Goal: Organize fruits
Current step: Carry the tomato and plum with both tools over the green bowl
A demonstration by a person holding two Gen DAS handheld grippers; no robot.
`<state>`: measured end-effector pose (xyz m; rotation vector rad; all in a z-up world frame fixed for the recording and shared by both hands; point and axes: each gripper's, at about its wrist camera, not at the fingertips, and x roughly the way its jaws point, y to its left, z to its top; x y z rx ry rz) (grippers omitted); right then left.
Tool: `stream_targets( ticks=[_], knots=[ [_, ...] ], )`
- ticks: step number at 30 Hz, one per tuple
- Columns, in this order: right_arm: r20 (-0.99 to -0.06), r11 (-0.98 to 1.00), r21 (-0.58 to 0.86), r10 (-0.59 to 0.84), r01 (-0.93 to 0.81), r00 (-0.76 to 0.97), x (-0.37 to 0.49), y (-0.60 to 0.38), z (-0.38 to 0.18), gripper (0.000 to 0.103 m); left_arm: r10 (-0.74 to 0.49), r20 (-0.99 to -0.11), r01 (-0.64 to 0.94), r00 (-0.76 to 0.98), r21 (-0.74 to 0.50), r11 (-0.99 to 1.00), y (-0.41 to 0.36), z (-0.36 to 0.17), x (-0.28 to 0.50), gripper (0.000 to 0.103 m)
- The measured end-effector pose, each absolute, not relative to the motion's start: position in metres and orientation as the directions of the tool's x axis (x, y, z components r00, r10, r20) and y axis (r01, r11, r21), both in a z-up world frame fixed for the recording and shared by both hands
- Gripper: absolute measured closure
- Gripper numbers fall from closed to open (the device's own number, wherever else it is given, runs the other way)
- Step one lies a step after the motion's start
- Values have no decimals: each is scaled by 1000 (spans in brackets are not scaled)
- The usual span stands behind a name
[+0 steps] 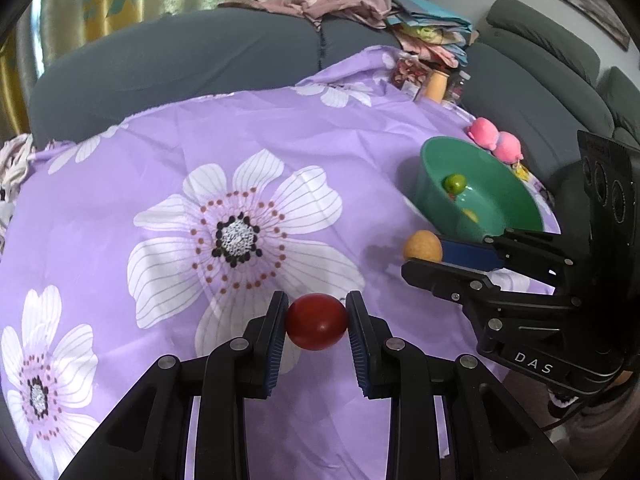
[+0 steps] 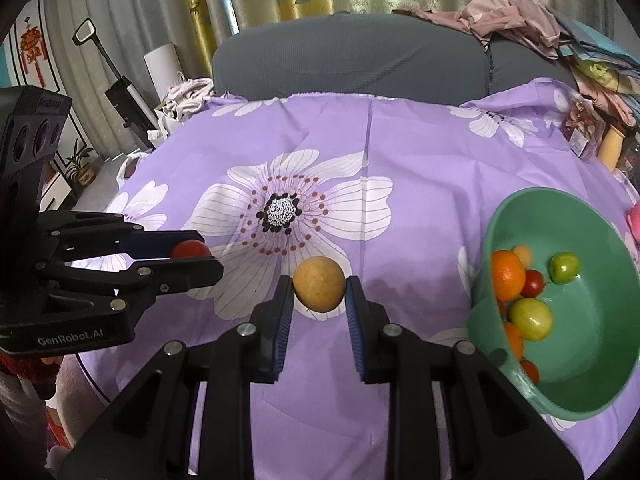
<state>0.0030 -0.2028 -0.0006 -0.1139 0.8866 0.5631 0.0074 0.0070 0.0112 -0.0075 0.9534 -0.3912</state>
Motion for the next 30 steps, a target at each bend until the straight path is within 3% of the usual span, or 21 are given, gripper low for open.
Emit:
stream_targets(
  ticks=[30],
  knots=[
    [-690, 893, 180, 414, -413, 594, -4, -274, 20, 76, -350, -786, 439, 509, -113, 891, -62, 41, 13, 73]
  ],
)
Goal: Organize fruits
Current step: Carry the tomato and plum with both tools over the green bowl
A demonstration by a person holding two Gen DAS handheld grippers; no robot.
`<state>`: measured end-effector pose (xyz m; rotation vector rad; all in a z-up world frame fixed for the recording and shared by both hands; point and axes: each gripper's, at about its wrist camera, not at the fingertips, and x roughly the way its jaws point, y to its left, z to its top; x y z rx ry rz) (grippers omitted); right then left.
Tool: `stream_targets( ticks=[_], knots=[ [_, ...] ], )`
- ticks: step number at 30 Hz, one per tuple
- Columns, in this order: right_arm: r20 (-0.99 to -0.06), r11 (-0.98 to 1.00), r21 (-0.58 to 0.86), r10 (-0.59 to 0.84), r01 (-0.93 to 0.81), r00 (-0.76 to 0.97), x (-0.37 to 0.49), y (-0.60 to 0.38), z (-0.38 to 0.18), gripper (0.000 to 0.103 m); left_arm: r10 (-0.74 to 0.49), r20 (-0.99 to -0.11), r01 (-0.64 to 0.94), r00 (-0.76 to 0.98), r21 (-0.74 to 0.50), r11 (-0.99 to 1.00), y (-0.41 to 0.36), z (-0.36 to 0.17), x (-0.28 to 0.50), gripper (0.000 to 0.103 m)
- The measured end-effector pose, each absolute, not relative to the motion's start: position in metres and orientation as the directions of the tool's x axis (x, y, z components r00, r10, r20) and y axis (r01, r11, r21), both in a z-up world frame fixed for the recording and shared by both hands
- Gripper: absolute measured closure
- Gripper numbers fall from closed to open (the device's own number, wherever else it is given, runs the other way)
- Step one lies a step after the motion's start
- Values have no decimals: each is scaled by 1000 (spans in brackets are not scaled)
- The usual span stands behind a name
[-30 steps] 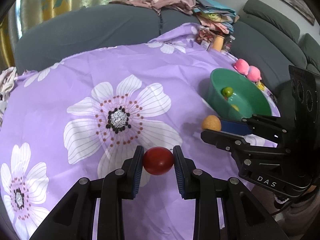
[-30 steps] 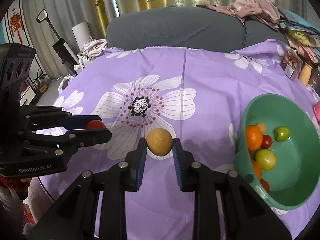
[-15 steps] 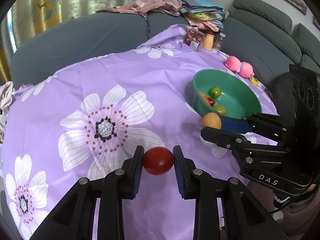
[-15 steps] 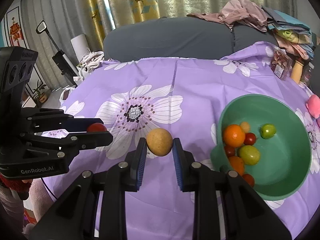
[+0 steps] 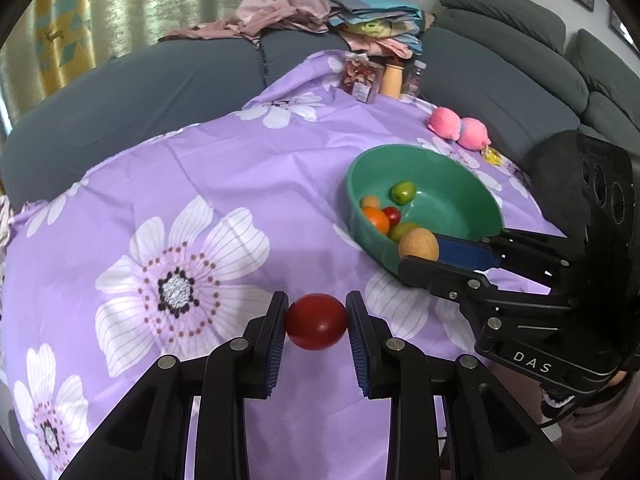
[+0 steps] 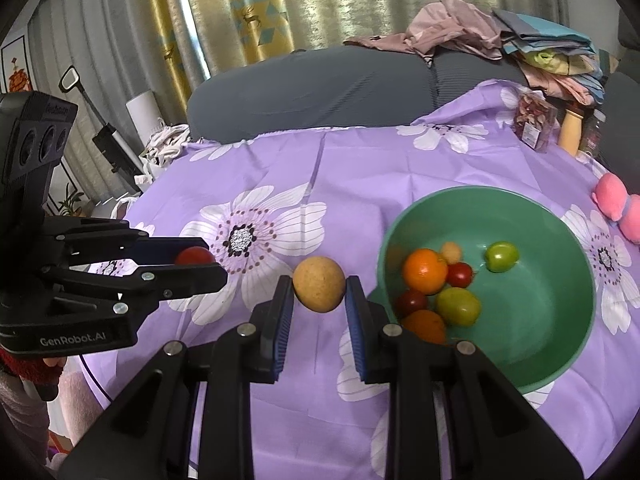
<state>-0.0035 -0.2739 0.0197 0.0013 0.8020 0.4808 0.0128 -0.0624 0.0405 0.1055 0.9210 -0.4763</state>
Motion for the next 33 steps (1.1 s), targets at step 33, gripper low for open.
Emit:
stream_targets(
  ticks=[33],
  knots=[
    [-654, 924, 262, 382, -279, 653, 13, -355, 9, 76, -380, -799, 561, 466, -66, 825, -150, 48, 35, 73]
  ],
)
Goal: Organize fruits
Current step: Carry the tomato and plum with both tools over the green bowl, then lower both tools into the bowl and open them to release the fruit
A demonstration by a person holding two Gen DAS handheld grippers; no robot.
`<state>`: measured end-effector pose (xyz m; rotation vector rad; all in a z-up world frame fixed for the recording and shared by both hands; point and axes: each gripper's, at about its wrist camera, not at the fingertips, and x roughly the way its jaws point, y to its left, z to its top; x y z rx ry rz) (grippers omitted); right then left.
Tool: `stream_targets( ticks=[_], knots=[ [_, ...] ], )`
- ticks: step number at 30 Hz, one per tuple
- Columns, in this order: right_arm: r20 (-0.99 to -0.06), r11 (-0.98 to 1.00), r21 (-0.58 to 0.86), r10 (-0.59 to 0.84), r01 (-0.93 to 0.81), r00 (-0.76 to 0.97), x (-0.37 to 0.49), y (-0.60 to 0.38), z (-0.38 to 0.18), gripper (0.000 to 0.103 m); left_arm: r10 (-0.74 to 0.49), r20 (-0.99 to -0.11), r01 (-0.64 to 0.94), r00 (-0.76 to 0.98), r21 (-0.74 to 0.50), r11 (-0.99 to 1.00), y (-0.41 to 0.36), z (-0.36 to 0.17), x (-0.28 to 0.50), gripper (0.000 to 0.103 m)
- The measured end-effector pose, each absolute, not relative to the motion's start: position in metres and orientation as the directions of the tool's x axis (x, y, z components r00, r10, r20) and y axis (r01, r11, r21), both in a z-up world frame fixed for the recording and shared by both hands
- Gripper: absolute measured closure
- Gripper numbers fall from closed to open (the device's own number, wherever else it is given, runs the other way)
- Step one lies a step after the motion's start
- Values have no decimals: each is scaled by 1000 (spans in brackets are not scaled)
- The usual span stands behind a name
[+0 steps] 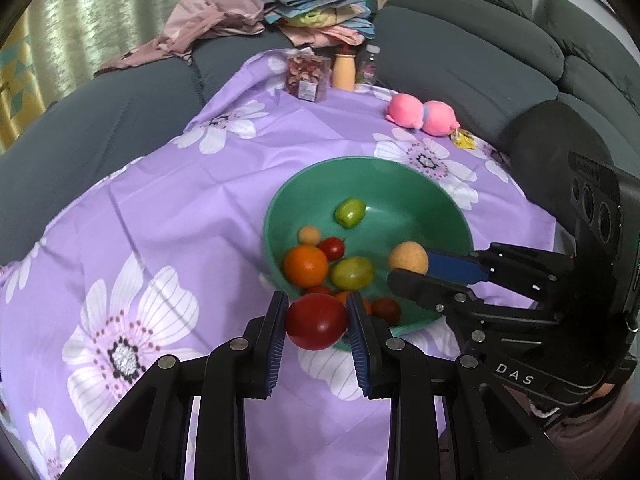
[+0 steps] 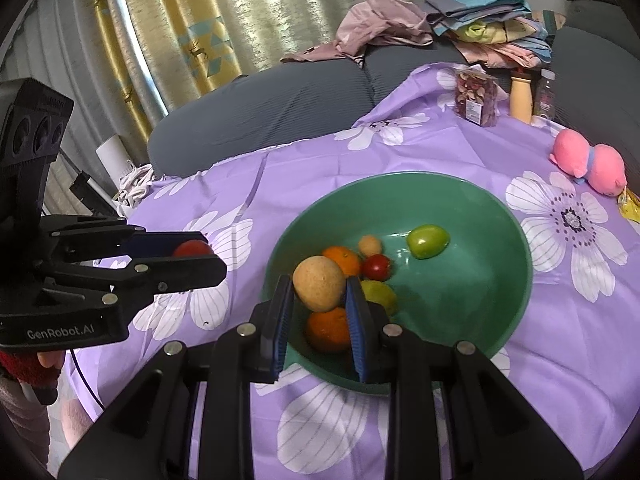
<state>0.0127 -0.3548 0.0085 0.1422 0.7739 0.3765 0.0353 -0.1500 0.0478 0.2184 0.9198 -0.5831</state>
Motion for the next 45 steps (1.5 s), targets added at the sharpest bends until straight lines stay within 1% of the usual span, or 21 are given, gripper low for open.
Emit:
stream_targets(
  ticks=[24, 45],
  knots=[
    [-658, 932, 286, 361, -225, 661, 22, -381, -1, 76, -384, -812, 601, 440, -51, 797, -185, 43, 54, 73],
    [-672, 933, 294, 356, -207, 649, 32, -387, -9, 76, -358, -841, 606, 405, -46, 794, -201, 24, 73, 73]
  ],
)
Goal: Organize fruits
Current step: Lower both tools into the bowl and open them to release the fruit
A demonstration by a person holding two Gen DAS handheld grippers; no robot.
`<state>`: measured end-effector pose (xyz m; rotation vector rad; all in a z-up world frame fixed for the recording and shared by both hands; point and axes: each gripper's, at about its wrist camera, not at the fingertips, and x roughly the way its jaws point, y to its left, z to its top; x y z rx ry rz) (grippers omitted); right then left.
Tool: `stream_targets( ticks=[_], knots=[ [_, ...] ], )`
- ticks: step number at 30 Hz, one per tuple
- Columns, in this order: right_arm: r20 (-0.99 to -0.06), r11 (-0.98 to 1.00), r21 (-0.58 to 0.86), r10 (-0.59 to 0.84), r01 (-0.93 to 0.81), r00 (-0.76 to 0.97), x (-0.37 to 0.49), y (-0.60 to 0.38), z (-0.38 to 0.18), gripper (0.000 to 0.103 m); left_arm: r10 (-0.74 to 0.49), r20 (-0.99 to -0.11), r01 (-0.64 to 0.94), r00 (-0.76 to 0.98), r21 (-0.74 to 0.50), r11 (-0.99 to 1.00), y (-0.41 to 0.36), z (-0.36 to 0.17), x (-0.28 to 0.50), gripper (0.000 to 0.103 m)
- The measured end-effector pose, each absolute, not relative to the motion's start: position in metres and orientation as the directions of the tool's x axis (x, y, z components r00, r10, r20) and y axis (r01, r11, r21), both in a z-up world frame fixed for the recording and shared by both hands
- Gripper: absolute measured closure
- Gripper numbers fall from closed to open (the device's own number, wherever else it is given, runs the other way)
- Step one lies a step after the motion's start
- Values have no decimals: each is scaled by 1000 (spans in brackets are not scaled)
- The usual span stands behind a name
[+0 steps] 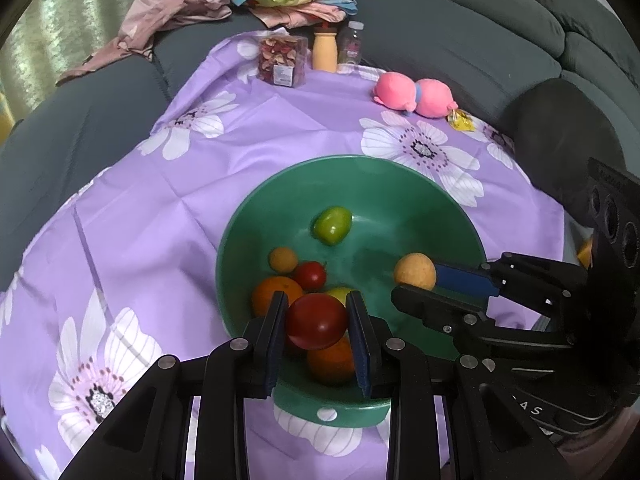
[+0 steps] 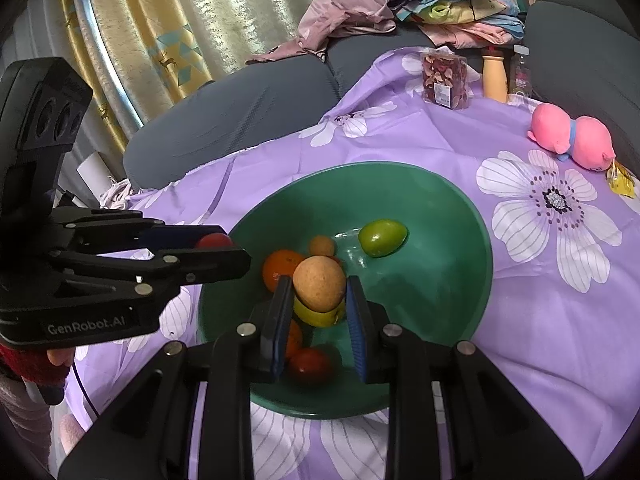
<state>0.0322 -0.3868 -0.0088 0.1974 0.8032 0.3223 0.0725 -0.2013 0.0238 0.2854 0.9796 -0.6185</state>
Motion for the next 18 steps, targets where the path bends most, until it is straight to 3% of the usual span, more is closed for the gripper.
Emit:
stream_targets(
  ticks=[18],
  knots=[
    [-704, 945, 270, 324, -183, 632, 38, -388, -16, 75, -332, -860, 612, 387, -30, 791, -212, 13, 76, 73]
  ],
)
